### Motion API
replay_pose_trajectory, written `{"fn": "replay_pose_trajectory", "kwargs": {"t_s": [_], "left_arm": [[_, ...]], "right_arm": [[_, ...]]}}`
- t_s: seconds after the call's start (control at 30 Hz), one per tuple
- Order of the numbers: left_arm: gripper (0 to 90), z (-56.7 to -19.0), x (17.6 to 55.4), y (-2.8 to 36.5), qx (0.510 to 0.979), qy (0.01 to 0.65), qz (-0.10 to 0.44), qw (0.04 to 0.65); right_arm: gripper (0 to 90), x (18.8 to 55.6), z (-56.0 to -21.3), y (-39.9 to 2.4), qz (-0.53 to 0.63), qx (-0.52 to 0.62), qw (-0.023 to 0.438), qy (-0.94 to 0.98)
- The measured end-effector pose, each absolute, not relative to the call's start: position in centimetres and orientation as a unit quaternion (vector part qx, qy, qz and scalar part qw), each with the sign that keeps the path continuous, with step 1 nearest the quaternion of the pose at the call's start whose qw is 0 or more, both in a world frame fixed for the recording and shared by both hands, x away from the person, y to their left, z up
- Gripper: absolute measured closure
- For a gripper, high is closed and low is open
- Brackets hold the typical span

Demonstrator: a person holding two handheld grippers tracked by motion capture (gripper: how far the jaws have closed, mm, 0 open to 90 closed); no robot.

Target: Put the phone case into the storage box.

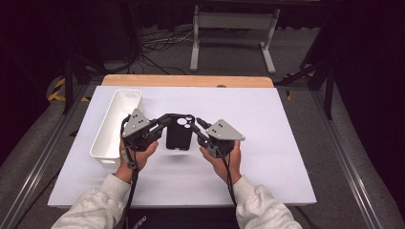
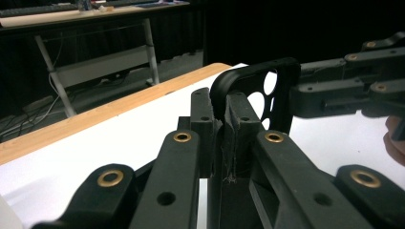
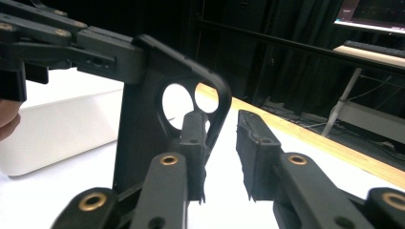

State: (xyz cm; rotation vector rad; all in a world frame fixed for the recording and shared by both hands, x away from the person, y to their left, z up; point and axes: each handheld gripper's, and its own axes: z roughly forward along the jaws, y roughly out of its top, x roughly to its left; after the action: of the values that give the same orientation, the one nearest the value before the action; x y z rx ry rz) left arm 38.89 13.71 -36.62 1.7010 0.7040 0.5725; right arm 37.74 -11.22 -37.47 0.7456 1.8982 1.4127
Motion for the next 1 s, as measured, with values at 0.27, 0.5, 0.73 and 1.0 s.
{"fn": "replay_pose_trajectory", "kwargs": {"t_s": [0.27, 0.5, 0.73, 1.0], "left_arm": [[84.2, -36.2, 38.9, 14.7, 0.712, 0.312, 0.257, 0.574], [84.2, -35.9, 39.0, 15.4, 0.702, 0.32, 0.261, 0.581], [84.2, -35.7, 38.8, 15.6, 0.699, 0.318, 0.265, 0.583], [84.2, -35.7, 38.9, 15.8, 0.699, 0.319, 0.264, 0.583]], "right_arm": [[61.7, 37.9, -37.7, -11.3, 0.534, 0.277, 0.307, 0.737], [52.7, 38.1, -38.1, -12.2, 0.521, 0.273, 0.309, 0.748], [37.4, 37.8, -38.2, -13.6, 0.506, 0.251, 0.325, 0.758], [27.8, 37.0, -38.1, -15.6, 0.5, 0.243, 0.338, 0.759]]}}
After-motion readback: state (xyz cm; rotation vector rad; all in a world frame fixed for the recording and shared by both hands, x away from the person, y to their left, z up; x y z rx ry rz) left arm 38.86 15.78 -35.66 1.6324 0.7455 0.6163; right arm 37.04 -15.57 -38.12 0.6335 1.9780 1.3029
